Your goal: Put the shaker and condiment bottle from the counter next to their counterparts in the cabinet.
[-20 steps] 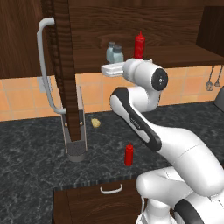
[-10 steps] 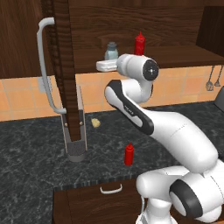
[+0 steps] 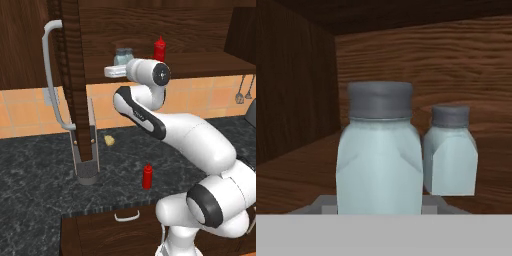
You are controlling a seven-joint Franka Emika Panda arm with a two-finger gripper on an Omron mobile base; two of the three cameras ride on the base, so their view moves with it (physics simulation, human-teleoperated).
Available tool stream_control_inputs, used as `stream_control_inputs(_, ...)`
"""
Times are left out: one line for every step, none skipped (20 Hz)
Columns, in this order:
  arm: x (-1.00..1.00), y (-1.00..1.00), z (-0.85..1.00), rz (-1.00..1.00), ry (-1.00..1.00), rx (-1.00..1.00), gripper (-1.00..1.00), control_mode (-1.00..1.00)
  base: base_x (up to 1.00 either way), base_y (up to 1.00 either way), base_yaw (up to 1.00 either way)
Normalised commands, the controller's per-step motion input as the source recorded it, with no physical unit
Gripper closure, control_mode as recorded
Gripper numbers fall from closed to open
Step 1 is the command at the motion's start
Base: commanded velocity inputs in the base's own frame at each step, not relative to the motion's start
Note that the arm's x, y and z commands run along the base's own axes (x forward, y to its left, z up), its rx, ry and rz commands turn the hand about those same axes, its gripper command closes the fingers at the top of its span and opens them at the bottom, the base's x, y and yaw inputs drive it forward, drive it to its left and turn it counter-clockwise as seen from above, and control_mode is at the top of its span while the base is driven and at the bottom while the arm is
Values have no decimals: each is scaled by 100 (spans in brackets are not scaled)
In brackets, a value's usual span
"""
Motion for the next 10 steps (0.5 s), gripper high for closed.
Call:
stream_control_inputs(39,12,-19,0,1,0,100,-100,0,0,0)
stream_control_inputs(39,15,-24,0,0,0,100,-100,0,0,0)
stream_control_inputs(39,14,-29,0,0,0,100,-100,0,0,0)
stream_control_inputs(39,14,-31,0,0,0,100,-100,0,0,0)
stream_control_inputs(35,13,-31,0,0,0,100,-100,0,0,0)
stream_control_inputs(37,12,-22,0,0,0,100,-100,0,0,0)
stream_control_inputs(32,6,-11,0,0,0,100,-100,0,0,0)
stream_control_inputs(26,9,-11,0,0,0,100,-100,0,0,0)
stream_control_inputs(28,9,-9,0,0,0,100,-100,0,0,0)
stream_control_inputs(23,6,-9,0,0,0,100,-100,0,0,0)
